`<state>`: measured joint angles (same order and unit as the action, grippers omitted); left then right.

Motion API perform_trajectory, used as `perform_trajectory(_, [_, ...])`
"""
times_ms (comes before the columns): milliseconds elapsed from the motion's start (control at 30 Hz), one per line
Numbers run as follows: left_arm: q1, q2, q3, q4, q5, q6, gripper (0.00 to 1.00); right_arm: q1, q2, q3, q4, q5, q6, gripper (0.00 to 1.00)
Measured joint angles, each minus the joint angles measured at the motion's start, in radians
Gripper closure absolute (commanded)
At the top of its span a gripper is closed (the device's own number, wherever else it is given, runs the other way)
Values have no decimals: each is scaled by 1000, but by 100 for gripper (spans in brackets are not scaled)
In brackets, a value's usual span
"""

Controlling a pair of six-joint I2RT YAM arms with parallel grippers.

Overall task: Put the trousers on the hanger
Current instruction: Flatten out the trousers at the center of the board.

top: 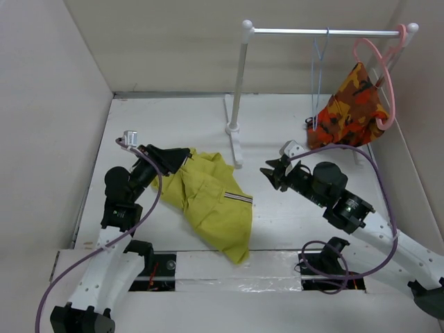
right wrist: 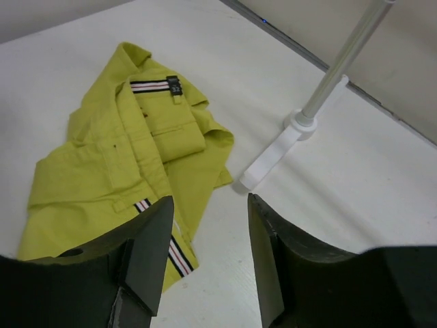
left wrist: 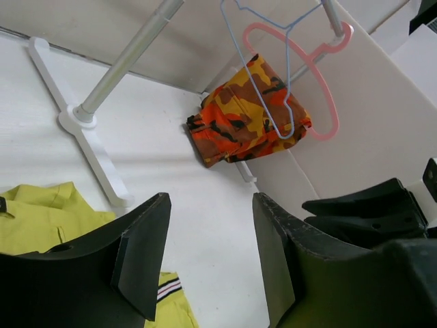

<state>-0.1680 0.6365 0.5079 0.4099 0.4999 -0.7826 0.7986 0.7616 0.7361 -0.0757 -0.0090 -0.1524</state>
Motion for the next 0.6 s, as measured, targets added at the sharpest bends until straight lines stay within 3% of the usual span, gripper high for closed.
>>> perform_trajectory(67, [0, -19, 0, -15, -21, 5, 62, 0, 13, 0, 20, -44, 2, 100])
perform_trajectory(267, [0, -103, 0, -119, -137, 42, 92, 2, 177, 20, 93, -132, -2, 100])
perform_trajectory(367, [0, -129, 8, -197, -204, 59, 95, 11, 313, 58, 129, -158, -2, 100])
perform_trajectory(467, [0, -137, 17, -271, -272, 69, 91, 24, 446, 111, 159, -183, -3, 83])
perform_trajectory(500, [0, -140, 17, -296, -291, 69, 89, 29, 494, 139, 167, -190, -5, 62])
perform_trajectory(600, [0, -149, 16, -359, -341, 70, 75, 36, 635, 224, 203, -220, -12, 30])
